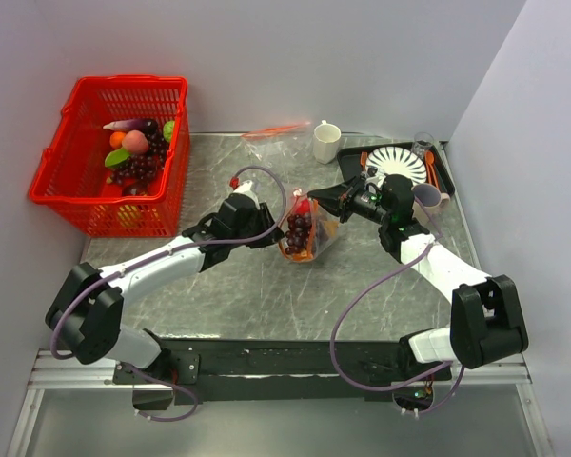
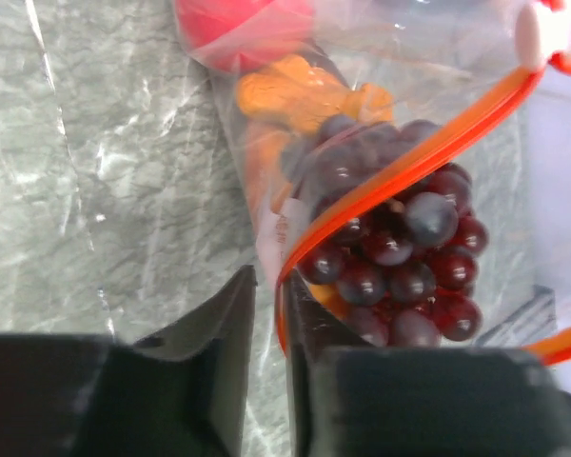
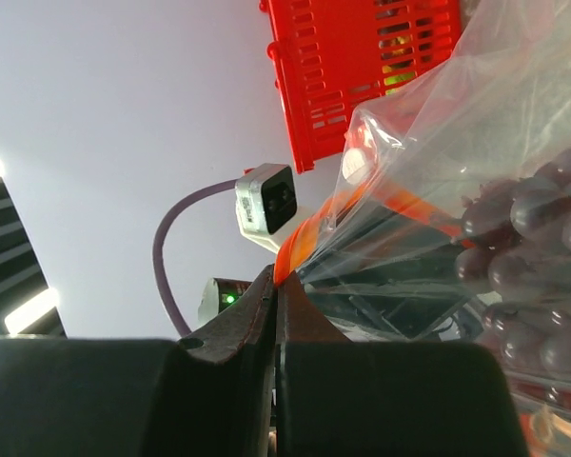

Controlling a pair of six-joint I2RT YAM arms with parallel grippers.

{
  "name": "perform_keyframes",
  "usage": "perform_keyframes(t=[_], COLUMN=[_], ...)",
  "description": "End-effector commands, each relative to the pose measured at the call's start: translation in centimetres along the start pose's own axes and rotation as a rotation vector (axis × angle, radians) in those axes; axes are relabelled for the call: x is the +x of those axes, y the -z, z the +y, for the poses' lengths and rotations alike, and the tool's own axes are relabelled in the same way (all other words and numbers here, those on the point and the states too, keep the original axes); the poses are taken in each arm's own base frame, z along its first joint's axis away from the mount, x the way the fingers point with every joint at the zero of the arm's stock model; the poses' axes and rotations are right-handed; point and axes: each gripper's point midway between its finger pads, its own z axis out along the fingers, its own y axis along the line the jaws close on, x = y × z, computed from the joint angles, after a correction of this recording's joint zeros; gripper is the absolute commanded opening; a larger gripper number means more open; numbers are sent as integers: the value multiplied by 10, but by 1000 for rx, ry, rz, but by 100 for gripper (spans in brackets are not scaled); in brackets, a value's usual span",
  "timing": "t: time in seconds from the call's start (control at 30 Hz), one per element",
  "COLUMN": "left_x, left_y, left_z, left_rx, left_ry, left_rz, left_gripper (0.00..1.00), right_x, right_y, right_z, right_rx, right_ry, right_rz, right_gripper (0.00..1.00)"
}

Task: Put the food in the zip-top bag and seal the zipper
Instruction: Adjust the zipper food storage bag at the center of the board.

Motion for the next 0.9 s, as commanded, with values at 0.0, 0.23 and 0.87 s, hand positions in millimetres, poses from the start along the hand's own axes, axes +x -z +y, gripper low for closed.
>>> perform_keyframes(t=[0.0,0.23,0.87], left_x=[-14,-32,-142], left_y=[0,23,114], left_z=[-19,-29,-119], left_rx=[70,63,296], left_ry=[-3,-24,-91], left_rz=[-35,-40,-100], left_gripper=[11,1,1], right_x=[11,-2,-82], right_y=[10,14,87], right_z=[34,31,60], right_rx=[-95,-37,883], right_ry=[91,167,963], right_rz=[25,20,-404], right_gripper=[4,4,0])
